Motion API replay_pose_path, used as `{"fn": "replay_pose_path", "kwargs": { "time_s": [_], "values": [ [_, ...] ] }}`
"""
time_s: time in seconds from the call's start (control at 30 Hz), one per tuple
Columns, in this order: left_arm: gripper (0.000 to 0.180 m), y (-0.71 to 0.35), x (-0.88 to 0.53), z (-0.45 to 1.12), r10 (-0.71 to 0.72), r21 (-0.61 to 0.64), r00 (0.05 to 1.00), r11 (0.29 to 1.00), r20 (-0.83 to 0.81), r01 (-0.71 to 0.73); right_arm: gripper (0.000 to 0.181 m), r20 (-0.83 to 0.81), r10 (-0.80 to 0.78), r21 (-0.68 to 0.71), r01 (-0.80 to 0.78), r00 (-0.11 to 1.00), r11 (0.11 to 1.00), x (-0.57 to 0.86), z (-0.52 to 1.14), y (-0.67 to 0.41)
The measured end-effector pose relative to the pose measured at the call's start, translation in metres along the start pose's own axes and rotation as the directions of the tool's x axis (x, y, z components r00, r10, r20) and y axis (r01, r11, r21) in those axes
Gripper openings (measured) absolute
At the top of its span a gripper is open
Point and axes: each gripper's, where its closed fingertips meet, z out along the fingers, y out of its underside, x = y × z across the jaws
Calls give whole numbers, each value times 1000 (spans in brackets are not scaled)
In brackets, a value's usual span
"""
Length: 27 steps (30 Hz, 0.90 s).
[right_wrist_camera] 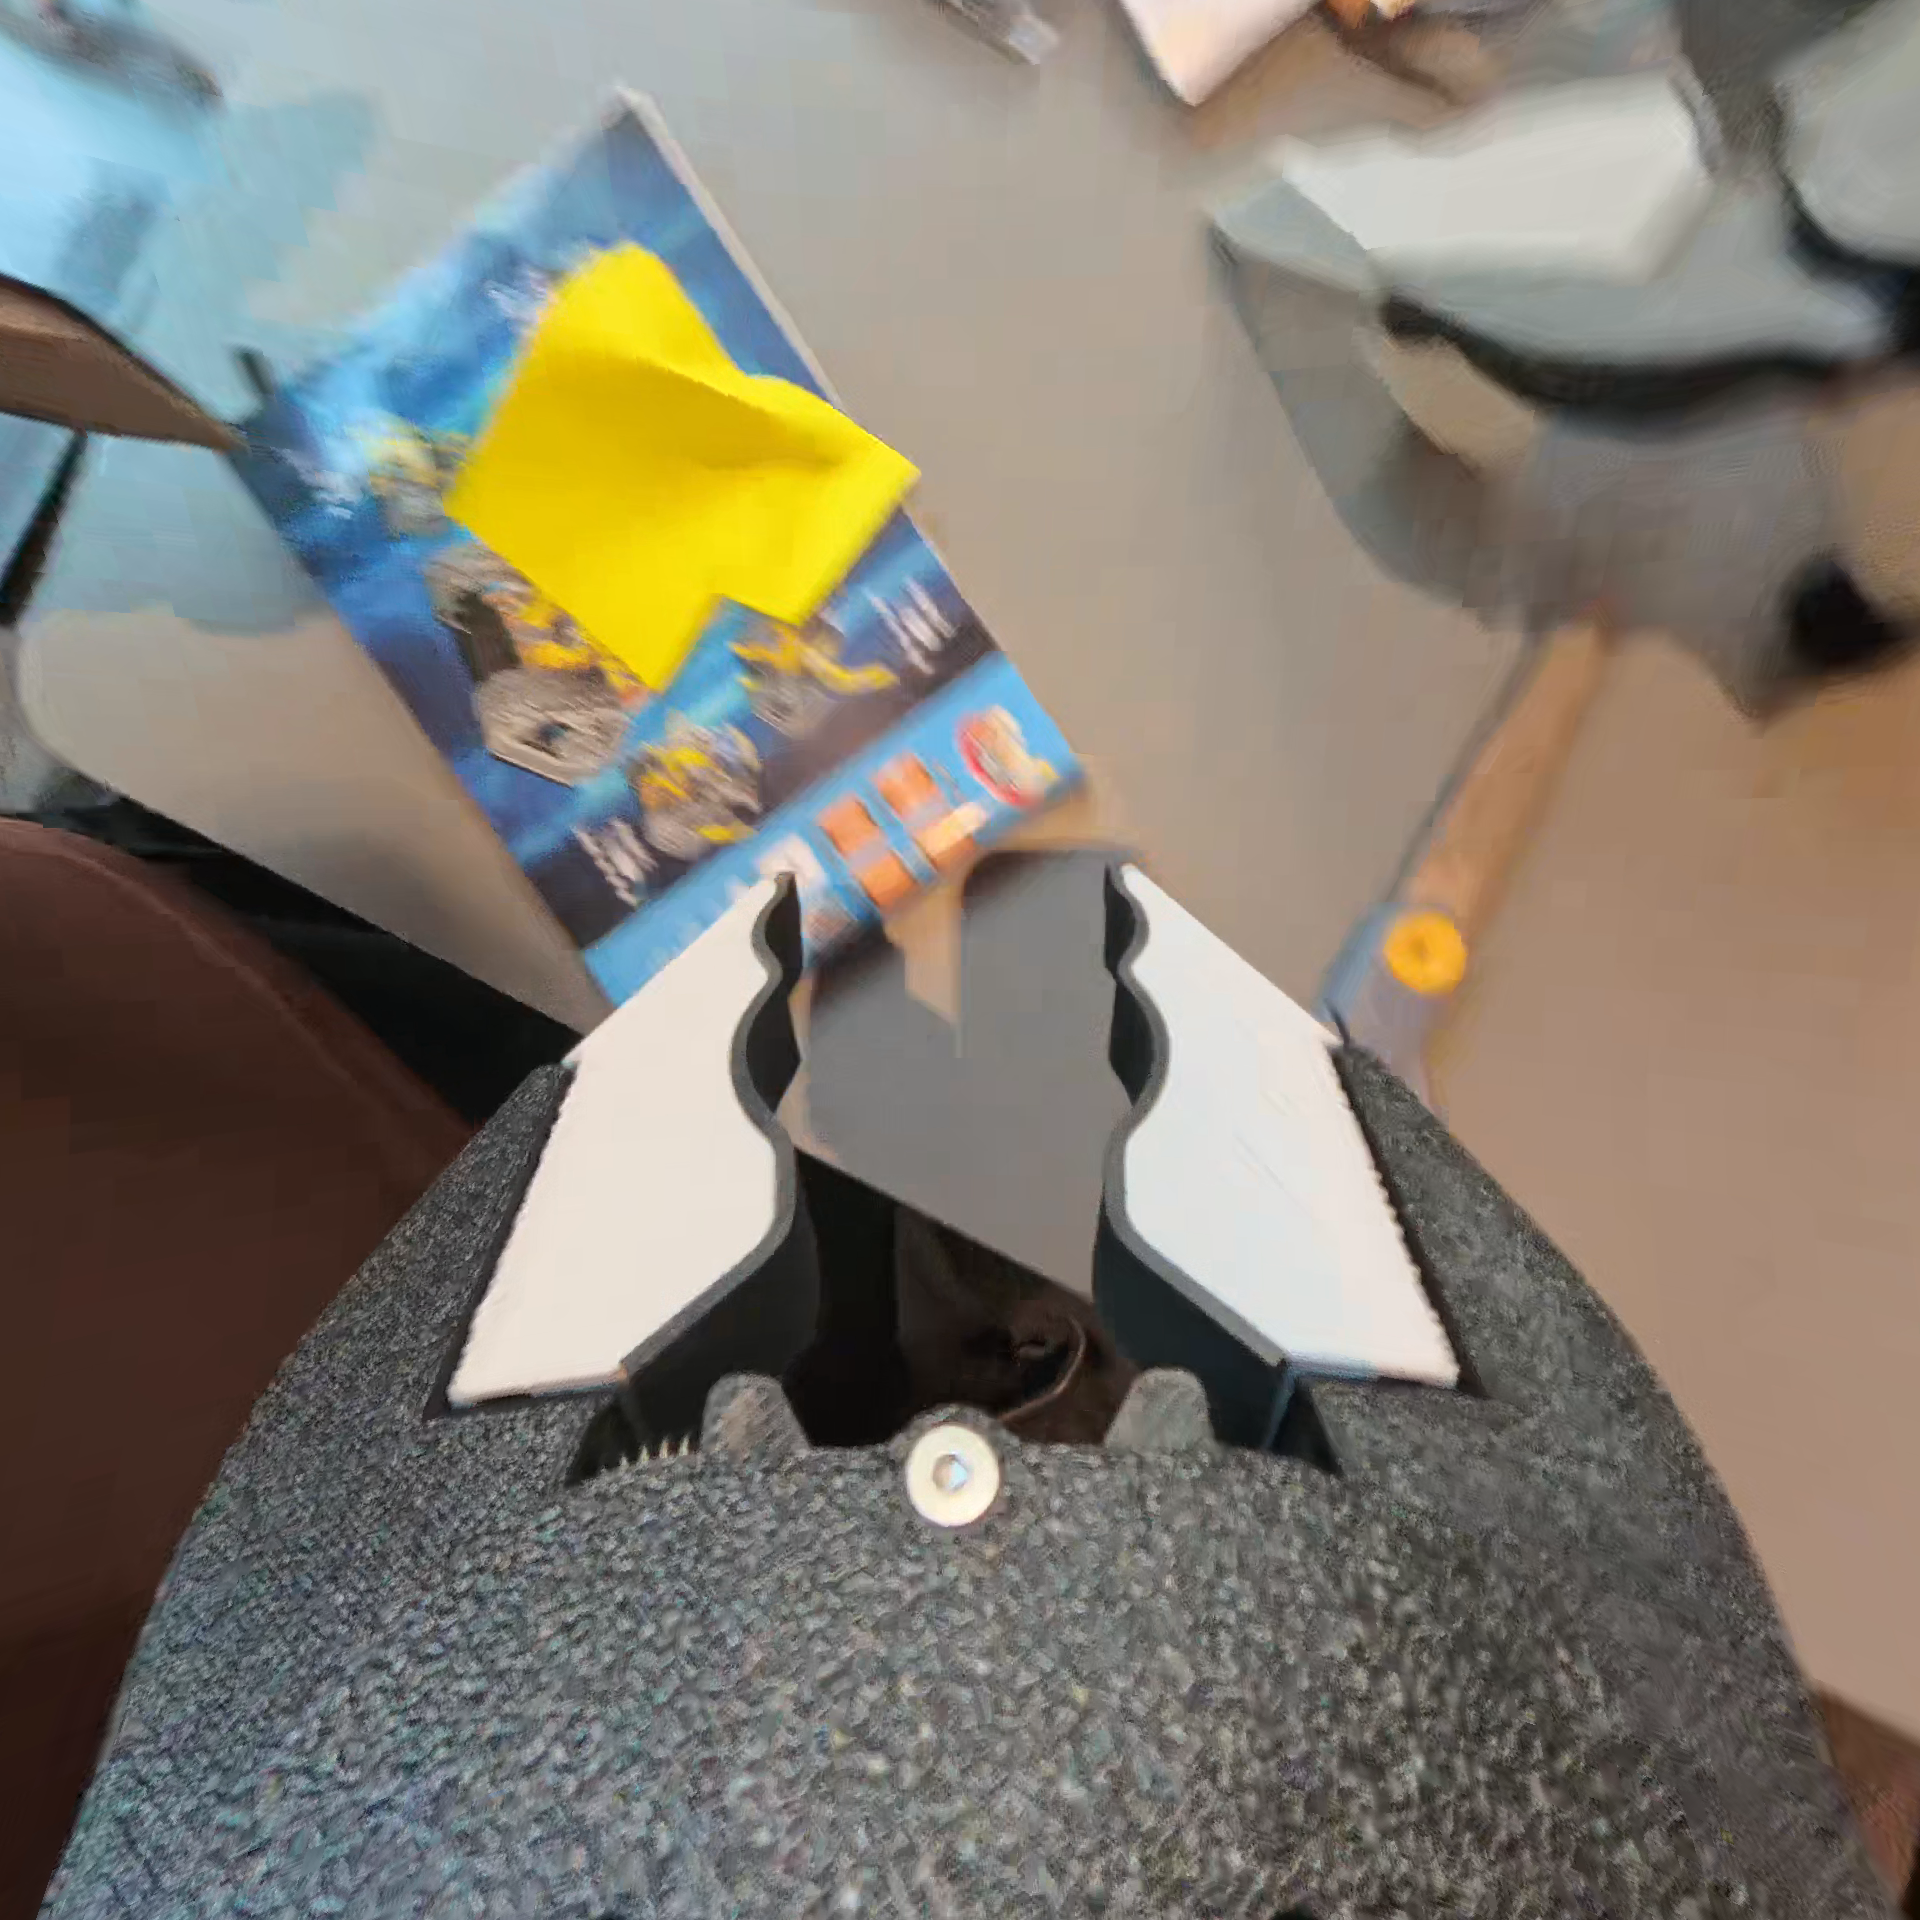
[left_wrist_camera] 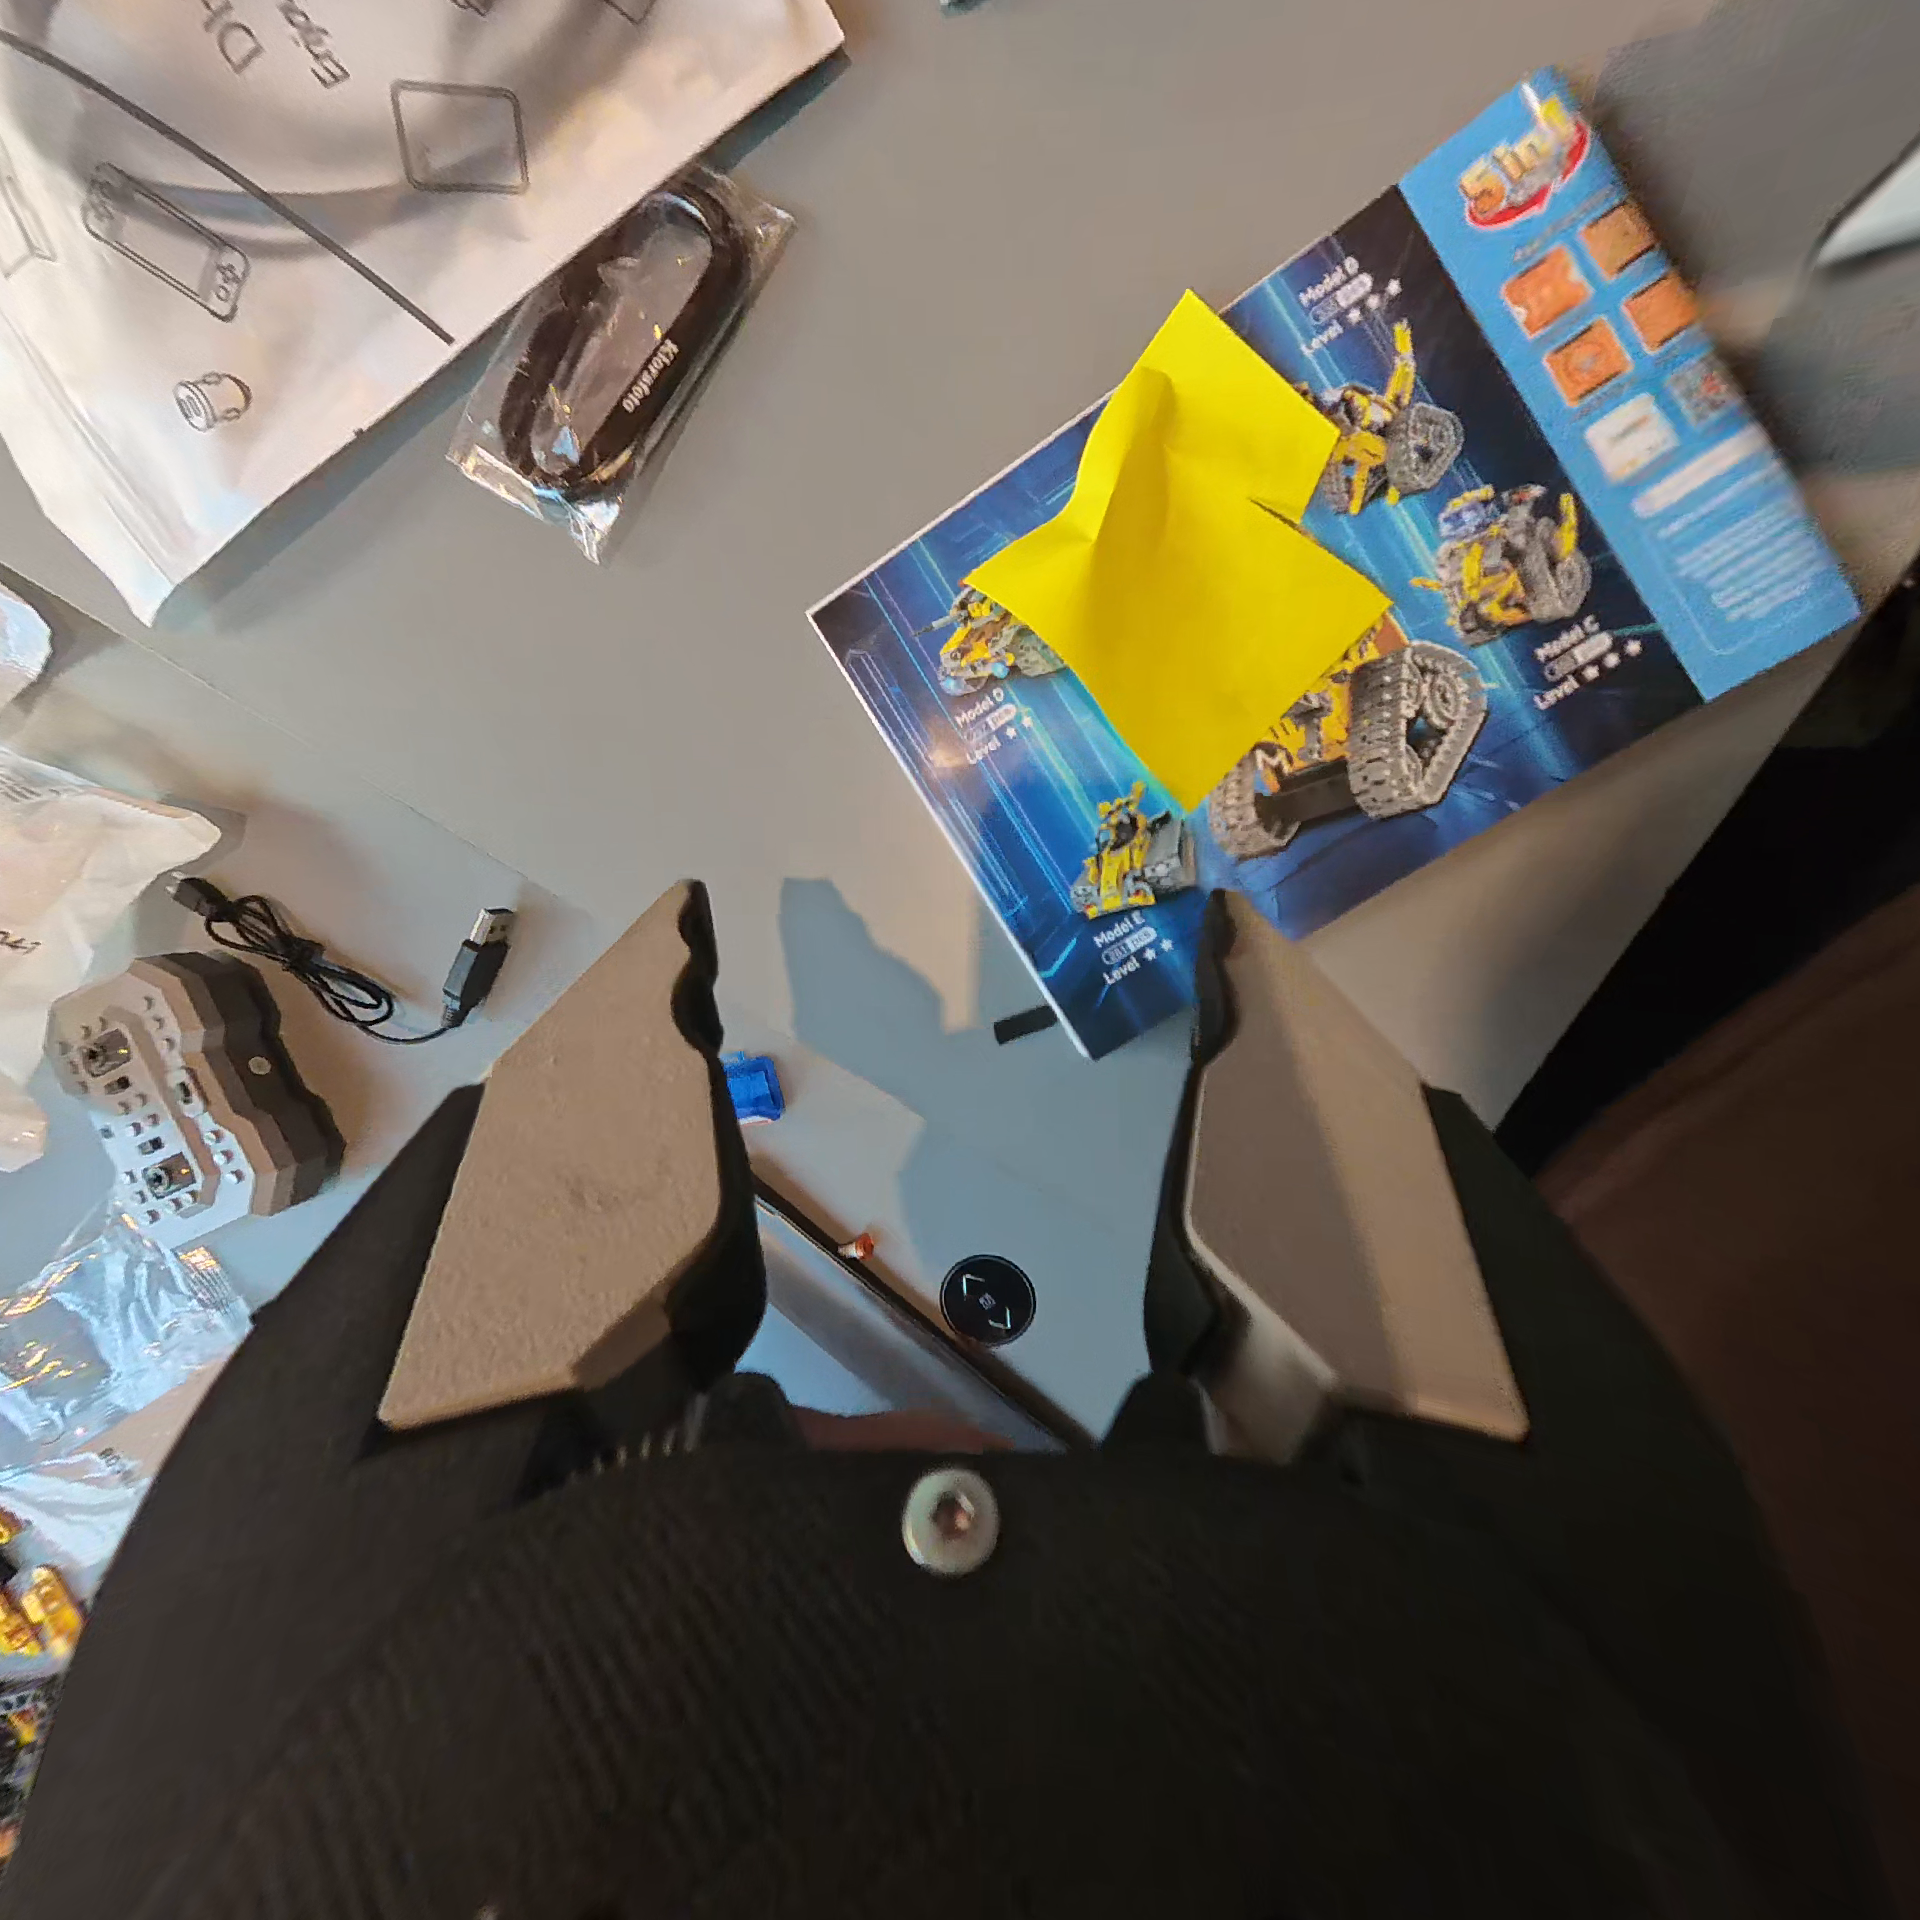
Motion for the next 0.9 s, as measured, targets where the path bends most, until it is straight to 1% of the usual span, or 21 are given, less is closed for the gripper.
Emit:
{"fn": "replay_pose_path", "kwargs": {
  "time_s": [0.1,0.2,0.3,0.43,0.53,0.6,0.7,0.9],
  "values": [
    [91,14,-5,-3,-2,-25,1000,1000,-19,1,57,-57,129,-31,-131,990,991,37,-11,38],
    [88,33,-17,-10,-17,-50,1000,999,-8,17,56,-89,182,-11,-184,979,983,54,-21,53],
    [87,53,-26,-15,-57,-84,998,995,8,58,56,-71,216,31,-215,974,976,55,-21,51],
    [87,71,-29,-22,-130,-124,990,983,47,135,56,-34,224,48,-222,974,974,55,-12,50],
    [88,76,-22,-29,-211,-129,975,967,68,218,56,-28,194,40,-193,981,980,61,-7,53],
    [88,78,-15,-33,-241,-129,968,960,76,249,57,-31,192,30,-191,981,981,66,-6,55],
    [88,78,-7,-37,-247,-118,967,960,69,253,56,-51,201,51,-199,978,979,72,-8,52],
    [87,82,-2,-47,-191,-68,981,979,32,192,49,-129,247,69,-239,961,968,63,-17,58]
  ]
}}
